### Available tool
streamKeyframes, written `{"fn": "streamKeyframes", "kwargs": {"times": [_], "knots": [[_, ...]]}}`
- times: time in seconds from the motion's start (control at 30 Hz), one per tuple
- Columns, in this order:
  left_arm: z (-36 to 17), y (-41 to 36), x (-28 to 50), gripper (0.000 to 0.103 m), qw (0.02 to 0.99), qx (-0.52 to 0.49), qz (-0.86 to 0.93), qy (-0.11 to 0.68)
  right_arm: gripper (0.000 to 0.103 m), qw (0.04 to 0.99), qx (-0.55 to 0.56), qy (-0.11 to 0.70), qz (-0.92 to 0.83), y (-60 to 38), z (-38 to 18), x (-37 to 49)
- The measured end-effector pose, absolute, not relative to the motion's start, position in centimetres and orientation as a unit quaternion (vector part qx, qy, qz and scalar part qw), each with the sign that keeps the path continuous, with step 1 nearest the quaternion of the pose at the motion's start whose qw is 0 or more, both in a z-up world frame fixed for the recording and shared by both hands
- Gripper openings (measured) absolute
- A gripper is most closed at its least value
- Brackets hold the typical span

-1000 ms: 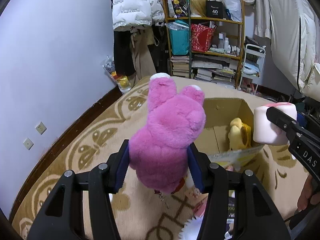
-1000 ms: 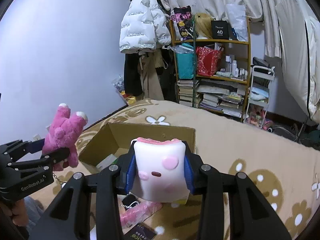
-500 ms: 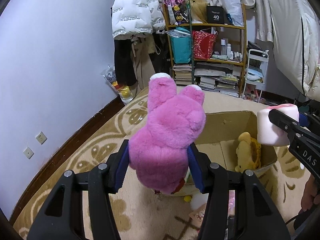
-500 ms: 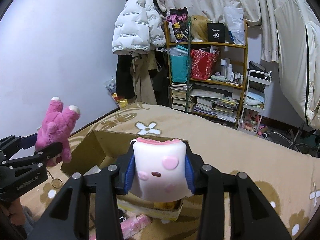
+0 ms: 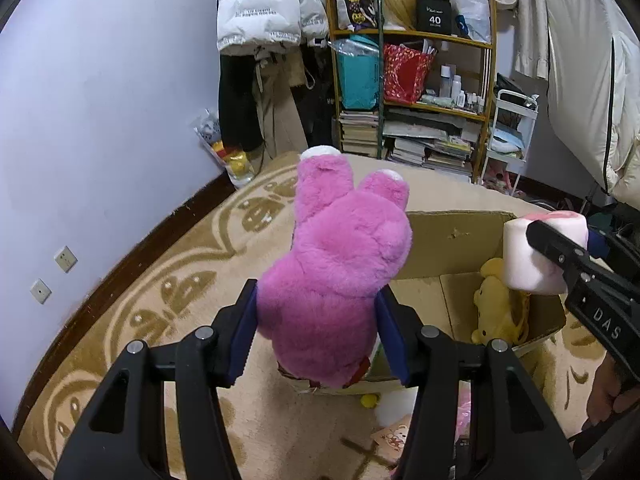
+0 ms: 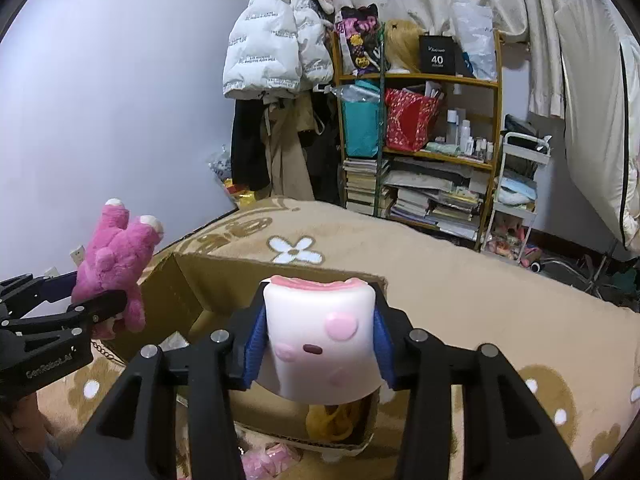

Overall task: Organize soft objects
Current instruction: 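Lift both plushes over the box and open both tools to drop them in, then lower both tools toward the remaining items lying beside the box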

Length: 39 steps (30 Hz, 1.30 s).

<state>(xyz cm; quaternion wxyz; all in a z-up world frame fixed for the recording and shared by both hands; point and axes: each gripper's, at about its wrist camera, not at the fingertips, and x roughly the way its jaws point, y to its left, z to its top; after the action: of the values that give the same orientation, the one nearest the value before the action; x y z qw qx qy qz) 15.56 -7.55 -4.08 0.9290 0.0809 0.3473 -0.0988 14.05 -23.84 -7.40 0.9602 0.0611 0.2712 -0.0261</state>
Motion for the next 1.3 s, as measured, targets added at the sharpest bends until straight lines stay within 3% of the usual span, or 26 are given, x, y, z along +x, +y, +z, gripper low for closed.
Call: {"fn": "streamKeyframes", "kwargs": {"times": [0.63, 0.73, 0.9, 0.97, 1.03, 1.2, 1.3], "knots": [[-5.9, -7.9, 16.2, 0.060, 0.910, 0.088, -0.106, 0.391, 0.057, 0.954, 0.077, 0.291, 0.011, -23.3, -8.5, 14.5], [-6.0, -7.9, 16.2, 0.069, 0.909, 0.091, -0.103, 0.394, 0.059, 0.952, 0.077, 0.294, 0.013, -23.1, -8.6, 14.6], [-6.0, -8.0, 16.0, 0.070, 0.908, 0.112, -0.088, 0.393, 0.063, 0.950, 0.082, 0.301, 0.016, -23.1, -8.7, 14.6], [-5.8, -7.9, 15.7, 0.070, 0.909, 0.122, -0.080, 0.390, 0.066, 0.950, 0.084, 0.301, 0.018, -23.2, -8.6, 14.5], [-5.5, -7.8, 15.4, 0.070, 0.909, 0.123, -0.078, 0.390, 0.079, 0.952, 0.083, 0.294, 0.019, -23.1, -8.3, 14.5], [-4.9, -7.3, 14.7, 0.072, 0.908, 0.124, -0.073, 0.395, 0.089, 0.954, 0.087, 0.285, 0.019, -23.0, -7.3, 13.9], [-4.7, -7.1, 14.2, 0.079, 0.903, 0.130, -0.062, 0.405, 0.093, 0.953, 0.093, 0.288, 0.018, -23.0, -6.9, 13.4]]}}
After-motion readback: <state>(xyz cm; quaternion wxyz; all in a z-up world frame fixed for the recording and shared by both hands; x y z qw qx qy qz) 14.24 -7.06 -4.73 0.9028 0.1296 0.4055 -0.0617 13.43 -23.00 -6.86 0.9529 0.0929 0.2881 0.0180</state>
